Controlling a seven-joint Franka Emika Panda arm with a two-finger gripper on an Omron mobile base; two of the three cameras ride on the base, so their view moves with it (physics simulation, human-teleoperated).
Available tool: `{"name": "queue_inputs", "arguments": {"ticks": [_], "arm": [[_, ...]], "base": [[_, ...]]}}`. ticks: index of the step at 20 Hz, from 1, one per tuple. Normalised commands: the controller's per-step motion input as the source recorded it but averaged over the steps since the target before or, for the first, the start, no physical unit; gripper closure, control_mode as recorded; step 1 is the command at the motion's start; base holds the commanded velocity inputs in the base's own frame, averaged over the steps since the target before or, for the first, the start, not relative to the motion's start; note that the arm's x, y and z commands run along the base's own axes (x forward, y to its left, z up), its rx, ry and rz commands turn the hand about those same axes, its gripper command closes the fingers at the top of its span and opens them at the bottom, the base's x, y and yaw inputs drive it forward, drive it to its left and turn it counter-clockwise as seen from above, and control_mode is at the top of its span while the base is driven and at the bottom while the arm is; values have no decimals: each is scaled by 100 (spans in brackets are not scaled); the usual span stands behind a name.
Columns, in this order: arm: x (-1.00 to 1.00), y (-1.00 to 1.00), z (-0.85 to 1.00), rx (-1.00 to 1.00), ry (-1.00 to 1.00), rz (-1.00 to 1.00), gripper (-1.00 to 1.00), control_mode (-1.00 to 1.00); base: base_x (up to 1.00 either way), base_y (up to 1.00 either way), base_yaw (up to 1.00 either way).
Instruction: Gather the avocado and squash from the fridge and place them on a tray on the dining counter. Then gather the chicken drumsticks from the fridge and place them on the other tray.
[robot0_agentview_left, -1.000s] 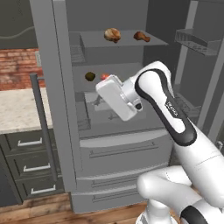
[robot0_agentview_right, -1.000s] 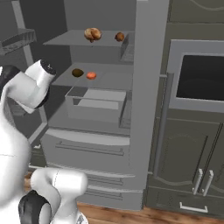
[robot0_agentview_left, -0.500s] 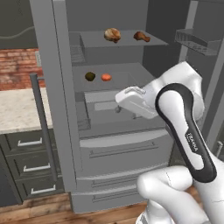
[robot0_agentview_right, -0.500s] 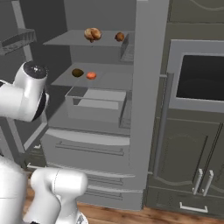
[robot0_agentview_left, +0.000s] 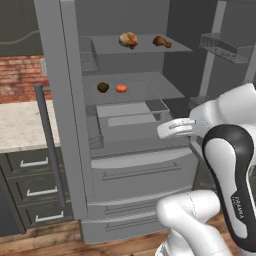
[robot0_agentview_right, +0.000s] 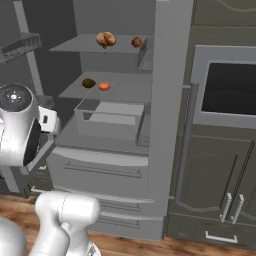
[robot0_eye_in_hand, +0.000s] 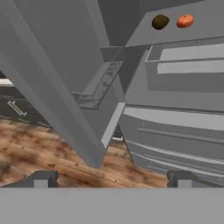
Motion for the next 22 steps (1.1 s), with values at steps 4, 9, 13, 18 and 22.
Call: {"name": "queue_inputs", "arguments": {"ticks": [4, 9, 13, 18, 22], "arm": [[-42, -36, 1, -16, -16, -10, -100, -100], [-32, -31, 18, -11, -4, -10, -100, -100], [-11, -18, 22, -3, 0, -7, -100, -100], [-1, 0, 2, 0, 6, -2, -100, -100], [7, 0, 0, 0, 1, 0, -100, -100]], "base": [[0, 0, 0], [0, 0, 0], [0, 0, 0], [0, 0, 0], [0, 0, 0]]}}
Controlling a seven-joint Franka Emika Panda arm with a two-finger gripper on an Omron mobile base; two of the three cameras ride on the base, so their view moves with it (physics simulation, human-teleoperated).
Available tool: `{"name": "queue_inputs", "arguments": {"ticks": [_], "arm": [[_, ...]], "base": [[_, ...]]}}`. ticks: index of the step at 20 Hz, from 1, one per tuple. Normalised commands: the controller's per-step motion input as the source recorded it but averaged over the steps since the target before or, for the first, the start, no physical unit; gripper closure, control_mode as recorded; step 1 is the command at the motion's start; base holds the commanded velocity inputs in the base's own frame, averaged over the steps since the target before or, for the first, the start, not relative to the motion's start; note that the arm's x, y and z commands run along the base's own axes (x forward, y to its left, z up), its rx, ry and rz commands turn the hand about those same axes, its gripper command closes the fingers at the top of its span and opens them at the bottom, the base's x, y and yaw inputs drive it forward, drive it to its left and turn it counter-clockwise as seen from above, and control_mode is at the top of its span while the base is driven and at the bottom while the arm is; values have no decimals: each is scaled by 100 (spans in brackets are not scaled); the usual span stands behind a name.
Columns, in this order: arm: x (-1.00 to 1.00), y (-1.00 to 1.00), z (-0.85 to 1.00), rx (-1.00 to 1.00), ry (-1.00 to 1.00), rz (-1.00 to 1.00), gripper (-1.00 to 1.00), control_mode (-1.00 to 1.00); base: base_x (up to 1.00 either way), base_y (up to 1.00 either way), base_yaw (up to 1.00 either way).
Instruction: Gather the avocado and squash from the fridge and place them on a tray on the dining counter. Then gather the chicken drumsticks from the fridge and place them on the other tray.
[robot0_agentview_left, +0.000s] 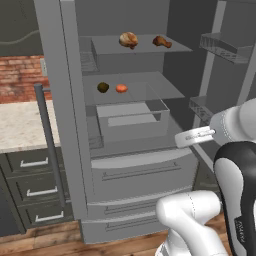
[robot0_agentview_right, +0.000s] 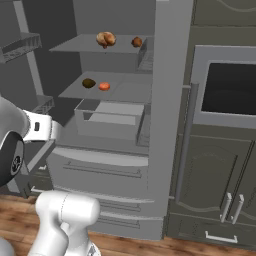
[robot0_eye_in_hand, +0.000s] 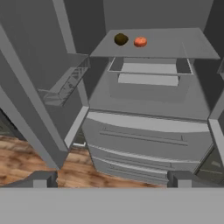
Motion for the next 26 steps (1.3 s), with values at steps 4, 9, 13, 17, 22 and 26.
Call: {"name": "queue_inputs", "arguments": {"ticks": [4, 9, 13, 17, 22, 26], "arm": [[14, 0, 0, 0, 0, -1, -100, 100], [0, 0, 0, 0, 0, 0, -100, 100], [0, 0, 0, 0, 0, 0, -100, 100], [0, 0, 0, 0, 0, 0, -100, 100], [0, 0, 0, 0, 0, 0, -100, 100], [0, 0, 0, 0, 0, 0, -100, 100]], "base": [[7, 1, -1], [34, 19, -5], [29, 36, -11], [40, 49, -11], [42, 12, -1], [27, -9, 0]]}}
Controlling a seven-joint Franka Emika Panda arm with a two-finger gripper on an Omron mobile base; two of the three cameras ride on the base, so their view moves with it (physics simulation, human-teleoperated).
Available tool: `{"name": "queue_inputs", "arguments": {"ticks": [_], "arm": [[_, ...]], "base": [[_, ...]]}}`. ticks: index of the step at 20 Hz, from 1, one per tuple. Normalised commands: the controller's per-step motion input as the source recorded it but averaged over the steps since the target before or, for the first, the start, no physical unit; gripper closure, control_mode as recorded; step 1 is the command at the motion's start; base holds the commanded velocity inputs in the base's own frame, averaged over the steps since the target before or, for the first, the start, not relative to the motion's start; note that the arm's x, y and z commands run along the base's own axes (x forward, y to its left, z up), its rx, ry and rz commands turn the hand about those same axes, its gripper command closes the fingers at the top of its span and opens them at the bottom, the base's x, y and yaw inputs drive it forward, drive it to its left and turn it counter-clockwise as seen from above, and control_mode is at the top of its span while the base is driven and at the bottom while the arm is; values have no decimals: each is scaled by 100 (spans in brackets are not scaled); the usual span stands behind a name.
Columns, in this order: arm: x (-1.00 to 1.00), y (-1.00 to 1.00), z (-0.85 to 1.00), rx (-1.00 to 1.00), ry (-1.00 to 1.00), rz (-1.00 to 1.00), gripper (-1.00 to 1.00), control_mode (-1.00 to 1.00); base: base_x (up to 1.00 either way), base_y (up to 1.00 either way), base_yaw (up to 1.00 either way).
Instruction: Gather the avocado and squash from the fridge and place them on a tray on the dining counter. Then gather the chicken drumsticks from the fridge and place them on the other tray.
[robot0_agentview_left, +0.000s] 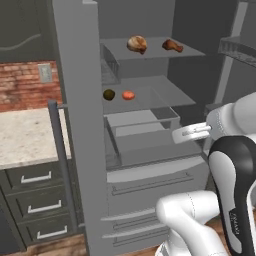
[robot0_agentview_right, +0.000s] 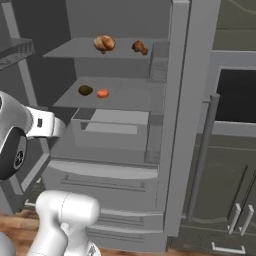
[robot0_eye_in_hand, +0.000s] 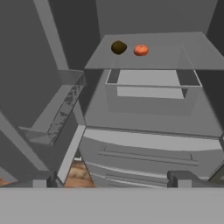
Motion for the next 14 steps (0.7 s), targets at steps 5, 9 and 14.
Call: {"name": "queue_inputs", "arguments": {"ticks": [5, 9, 14], "arm": [[0, 0, 0, 0, 0, 0, -100, 100], [0, 0, 0, 0, 0, 0, -100, 100], [0, 0, 0, 0, 0, 0, -100, 100]], "base": [[39, -17, 1], [51, -19, 1], [52, -24, 0]]}}
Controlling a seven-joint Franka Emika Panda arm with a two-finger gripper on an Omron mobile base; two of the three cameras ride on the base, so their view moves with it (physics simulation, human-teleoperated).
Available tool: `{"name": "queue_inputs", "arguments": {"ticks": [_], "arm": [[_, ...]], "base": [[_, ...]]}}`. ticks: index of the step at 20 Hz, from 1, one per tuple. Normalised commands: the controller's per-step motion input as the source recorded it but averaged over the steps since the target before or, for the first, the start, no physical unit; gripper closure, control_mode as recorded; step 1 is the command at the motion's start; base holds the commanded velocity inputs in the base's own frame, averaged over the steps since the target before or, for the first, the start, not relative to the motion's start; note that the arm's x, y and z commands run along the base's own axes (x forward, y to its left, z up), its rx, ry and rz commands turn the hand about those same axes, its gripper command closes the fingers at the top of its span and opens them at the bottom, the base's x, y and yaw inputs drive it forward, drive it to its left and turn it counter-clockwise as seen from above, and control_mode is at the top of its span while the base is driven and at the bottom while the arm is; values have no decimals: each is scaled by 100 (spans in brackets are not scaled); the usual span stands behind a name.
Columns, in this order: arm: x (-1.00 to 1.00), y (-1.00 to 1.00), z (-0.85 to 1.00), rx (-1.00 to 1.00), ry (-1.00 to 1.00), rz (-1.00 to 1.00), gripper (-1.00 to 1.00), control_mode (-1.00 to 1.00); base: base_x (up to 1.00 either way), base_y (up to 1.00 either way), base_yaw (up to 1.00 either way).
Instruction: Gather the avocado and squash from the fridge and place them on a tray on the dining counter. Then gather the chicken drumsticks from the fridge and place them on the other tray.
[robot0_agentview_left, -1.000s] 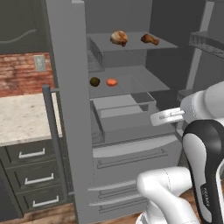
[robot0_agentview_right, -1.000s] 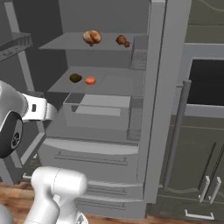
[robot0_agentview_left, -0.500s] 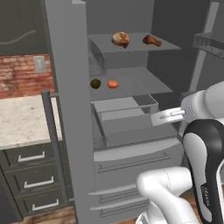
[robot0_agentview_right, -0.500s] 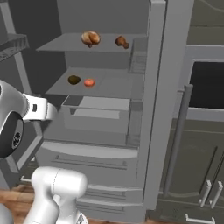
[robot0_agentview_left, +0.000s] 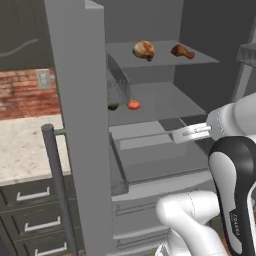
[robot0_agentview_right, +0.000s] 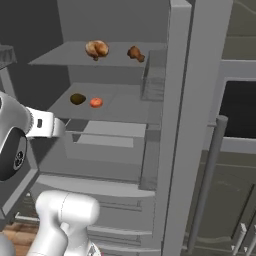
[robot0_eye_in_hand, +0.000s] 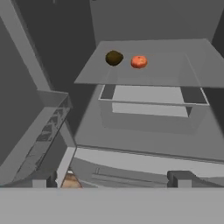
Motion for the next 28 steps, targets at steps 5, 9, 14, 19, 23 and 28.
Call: {"name": "queue_inputs", "arguments": {"ticks": [5, 9, 14, 19, 23, 28], "arm": [[0, 0, 0, 0, 0, 0, -100, 100], [0, 0, 0, 0, 0, 0, -100, 100], [0, 0, 0, 0, 0, 0, -100, 100], [0, 0, 0, 0, 0, 0, -100, 100], [0, 0, 0, 0, 0, 0, -100, 100], [0, 0, 0, 0, 0, 0, -100, 100]], "base": [[52, -31, 1], [43, -39, 4], [43, -41, 5], [64, -39, 6], [71, -32, 4], [82, -23, 1]]}}
